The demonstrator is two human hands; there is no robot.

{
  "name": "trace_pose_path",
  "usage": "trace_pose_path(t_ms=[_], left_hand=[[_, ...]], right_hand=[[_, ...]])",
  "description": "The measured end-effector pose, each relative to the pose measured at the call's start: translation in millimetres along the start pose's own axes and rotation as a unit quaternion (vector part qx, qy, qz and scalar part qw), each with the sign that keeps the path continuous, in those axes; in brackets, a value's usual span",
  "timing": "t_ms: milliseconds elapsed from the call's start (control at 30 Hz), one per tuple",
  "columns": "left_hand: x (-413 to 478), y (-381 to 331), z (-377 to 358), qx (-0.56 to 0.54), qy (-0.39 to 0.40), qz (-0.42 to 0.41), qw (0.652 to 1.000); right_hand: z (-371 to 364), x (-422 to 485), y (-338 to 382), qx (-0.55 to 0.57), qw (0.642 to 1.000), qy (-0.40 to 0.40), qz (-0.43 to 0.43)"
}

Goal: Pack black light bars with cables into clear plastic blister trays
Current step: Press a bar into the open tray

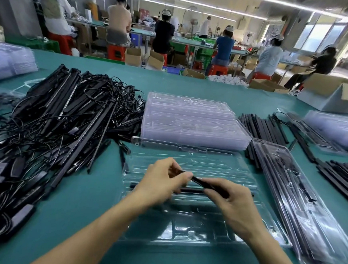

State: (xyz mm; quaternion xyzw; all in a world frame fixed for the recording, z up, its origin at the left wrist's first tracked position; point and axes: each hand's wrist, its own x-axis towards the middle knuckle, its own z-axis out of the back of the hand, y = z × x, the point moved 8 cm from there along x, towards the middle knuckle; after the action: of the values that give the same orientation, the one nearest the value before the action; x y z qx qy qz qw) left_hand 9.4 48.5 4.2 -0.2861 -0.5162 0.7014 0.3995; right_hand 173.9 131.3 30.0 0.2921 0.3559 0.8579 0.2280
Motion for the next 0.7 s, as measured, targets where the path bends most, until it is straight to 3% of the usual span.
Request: trace_pose_path(t_ms=[33, 100, 200, 567, 633, 700], left_hand=[[-2, 1, 11, 0.103, -0.039, -0.033, 0.993], [-10, 2, 30, 0.287, -0.108, -0.080, 0.949], [-17, 9, 39, 0.385, -0.127, -0.132, 0.905], [-6, 28, 52, 0.299, -0.116, -0.096, 0.942], [-4, 25, 63, 0.238, -0.142, -0.091, 0.957], [-2, 18, 85, 0.258, -0.215, -0.102, 0.936]], right_hand=[[11, -4, -9, -0.030, 1.000, 0.001, -0.007], [33, -14, -27, -0.103, 0.994, 0.015, -0.015], [47, -26, -40, -0.178, 0.982, 0.064, -0.017], [34, -39, -48, -0.211, 0.972, 0.088, 0.049], [33, -39, -50, -0.215, 0.971, 0.094, 0.047], [36, -38, -53, -0.198, 0.976, 0.083, 0.037]])
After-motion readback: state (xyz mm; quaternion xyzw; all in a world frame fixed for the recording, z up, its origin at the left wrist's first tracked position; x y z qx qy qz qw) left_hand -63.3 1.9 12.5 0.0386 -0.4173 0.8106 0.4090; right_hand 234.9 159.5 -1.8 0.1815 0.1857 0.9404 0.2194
